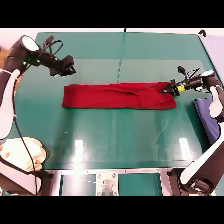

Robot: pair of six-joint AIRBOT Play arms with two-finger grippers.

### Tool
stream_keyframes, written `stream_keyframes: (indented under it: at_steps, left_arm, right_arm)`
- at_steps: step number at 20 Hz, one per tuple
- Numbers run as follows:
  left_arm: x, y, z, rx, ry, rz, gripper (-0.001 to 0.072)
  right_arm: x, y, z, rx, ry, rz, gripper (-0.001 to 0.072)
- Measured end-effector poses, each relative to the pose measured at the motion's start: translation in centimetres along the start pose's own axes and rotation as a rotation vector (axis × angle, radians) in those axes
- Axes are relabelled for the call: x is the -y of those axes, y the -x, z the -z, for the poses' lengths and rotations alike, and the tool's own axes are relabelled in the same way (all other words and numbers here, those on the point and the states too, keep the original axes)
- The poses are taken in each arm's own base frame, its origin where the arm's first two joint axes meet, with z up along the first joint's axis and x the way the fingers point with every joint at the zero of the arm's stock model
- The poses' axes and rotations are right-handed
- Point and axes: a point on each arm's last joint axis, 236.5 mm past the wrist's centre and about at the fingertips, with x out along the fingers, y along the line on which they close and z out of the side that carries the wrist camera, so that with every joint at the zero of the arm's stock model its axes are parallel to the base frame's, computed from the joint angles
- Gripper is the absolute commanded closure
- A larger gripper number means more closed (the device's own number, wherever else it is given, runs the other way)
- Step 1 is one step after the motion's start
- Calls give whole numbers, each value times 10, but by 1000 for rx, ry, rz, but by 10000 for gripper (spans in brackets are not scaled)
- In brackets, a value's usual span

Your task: Fold the shirts.

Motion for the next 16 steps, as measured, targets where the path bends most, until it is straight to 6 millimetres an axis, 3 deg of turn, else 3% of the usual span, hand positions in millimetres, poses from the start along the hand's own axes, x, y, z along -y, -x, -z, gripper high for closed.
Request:
stream_keyframes:
  at_steps: [3,6,12,16]
  left_arm:
    - [18,-8,5,-1,-54,23,688]
    - [49,-33,20,-21,-126,52,688]
    - [138,-131,94,-92,-281,135,688]
    - [191,-188,146,-87,-314,212,688]
  right_arm:
    - [-7,5,-1,2,11,25,692]
    - [-18,23,-2,17,41,80,692]
    - [-100,82,10,70,125,92,692]
    - [-160,105,32,73,190,107,692]
